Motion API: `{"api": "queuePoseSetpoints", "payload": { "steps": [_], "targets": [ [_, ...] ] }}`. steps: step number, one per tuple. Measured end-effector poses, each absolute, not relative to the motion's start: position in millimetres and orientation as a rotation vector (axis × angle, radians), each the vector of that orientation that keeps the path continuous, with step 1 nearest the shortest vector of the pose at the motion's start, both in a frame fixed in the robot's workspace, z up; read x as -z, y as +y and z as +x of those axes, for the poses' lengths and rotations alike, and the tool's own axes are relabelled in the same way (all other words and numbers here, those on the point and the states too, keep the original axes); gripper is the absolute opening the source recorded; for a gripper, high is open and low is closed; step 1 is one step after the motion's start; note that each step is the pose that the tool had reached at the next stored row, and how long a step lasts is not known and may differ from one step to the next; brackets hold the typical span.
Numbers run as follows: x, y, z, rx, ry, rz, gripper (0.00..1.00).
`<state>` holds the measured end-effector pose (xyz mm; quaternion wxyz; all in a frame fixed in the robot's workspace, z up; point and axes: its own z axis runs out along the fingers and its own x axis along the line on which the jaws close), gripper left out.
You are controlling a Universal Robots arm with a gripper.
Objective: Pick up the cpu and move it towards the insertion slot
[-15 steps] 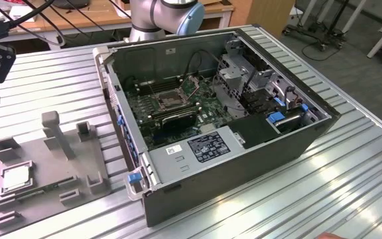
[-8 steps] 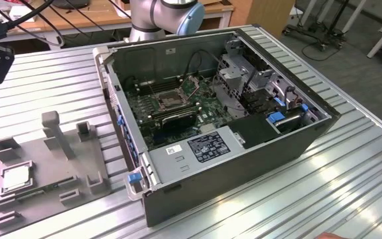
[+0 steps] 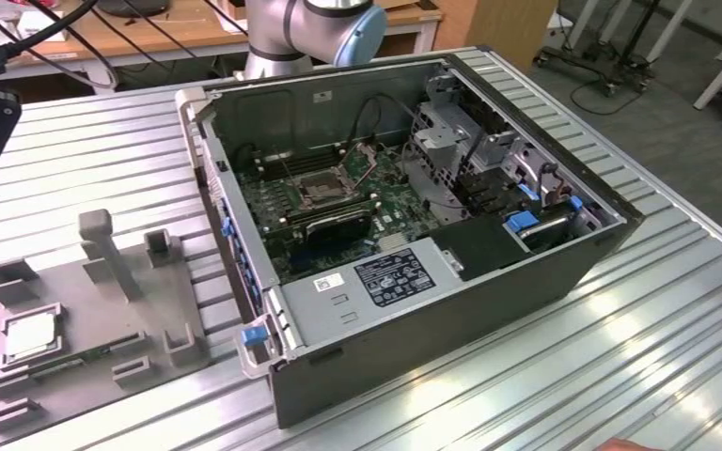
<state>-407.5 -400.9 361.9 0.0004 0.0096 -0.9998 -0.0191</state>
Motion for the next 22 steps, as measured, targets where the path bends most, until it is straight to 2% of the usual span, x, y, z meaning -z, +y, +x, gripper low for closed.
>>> {"api": "queuePoseSetpoints", "payload": {
  "steps": [22],
  "targets": [
    [-354,-415,-415,0.06,-3.14,0.03,0.11]
  ]
}}
